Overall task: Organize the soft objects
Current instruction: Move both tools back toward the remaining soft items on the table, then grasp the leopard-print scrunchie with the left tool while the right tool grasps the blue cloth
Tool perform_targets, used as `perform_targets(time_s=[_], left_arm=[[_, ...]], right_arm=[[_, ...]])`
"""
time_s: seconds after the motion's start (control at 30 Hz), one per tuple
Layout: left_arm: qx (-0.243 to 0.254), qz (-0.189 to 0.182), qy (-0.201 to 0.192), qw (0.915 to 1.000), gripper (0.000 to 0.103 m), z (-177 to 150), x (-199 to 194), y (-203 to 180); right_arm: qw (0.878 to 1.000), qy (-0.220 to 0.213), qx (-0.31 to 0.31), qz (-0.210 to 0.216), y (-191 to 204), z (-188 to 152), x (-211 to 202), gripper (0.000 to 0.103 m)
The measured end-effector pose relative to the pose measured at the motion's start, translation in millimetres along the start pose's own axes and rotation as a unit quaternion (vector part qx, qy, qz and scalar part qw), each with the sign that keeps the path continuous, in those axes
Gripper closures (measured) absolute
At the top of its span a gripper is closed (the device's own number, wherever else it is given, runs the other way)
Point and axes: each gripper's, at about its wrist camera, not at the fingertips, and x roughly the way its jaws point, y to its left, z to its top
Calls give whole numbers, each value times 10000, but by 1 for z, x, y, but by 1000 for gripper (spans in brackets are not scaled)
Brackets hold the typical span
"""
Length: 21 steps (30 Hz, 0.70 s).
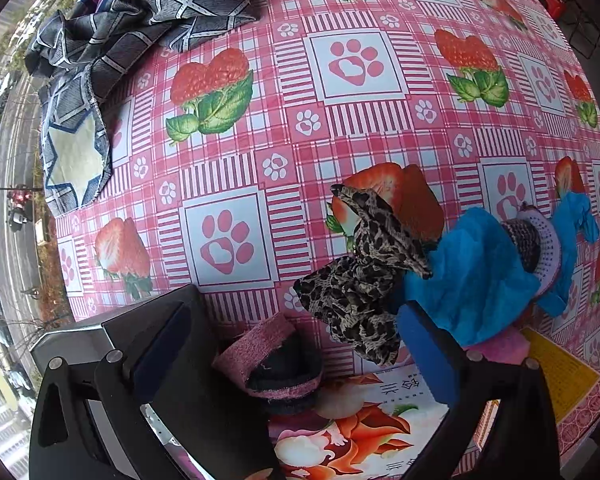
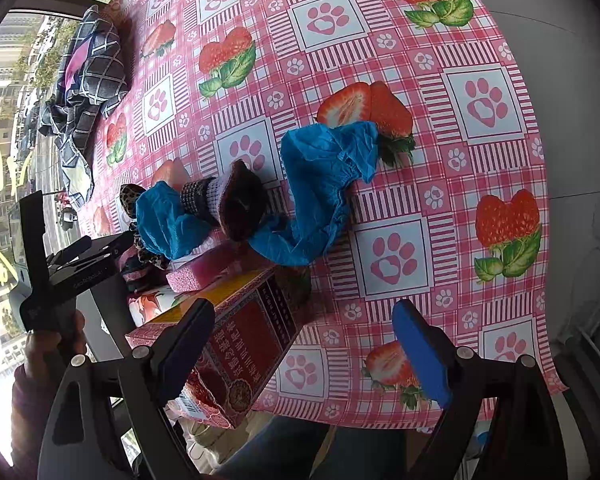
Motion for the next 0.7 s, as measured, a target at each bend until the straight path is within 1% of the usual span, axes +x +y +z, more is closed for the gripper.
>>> perform_targets(time_s=[0.07,0.13,0.23,0.33,0.4,0.53,0.57,0.6,0.67,0.7], left_arm=[[21,-38,123,9999,0,5,7,-4],[52,13,236,9997,0,8,14,-7],[135,115,343,9993,0,13,23,-13],[225,135,450,9986,1,17,33,-18],[254,147,531,9982,4,19,41,-21],[271,166,650,9974,9,23,54,-30],[256,144,686,9972,13,22,59,-28],[232,99,731,9970,20,21,63,-29],[146,-62,777,9969,27,20,65,-28],[126,-177,782,9967,37,18,66,-28]], right_arm=[[10000,22,-43,-77,1,6,8,12],[9997,17,-110,-206,1,12,16,12],[9984,-12,-294,-492,3,21,29,12],[9955,12,-526,-793,4,30,47,12],[9933,48,-651,-950,6,34,59,12],[9900,35,-895,-1093,12,42,81,12],[9877,15,-991,-1211,14,43,87,12],[9853,-10,-1079,-1326,17,44,92,12],[9825,-40,-1185,-1440,19,46,101,12],[9814,-58,-1211,-1491,19,47,104,12]])
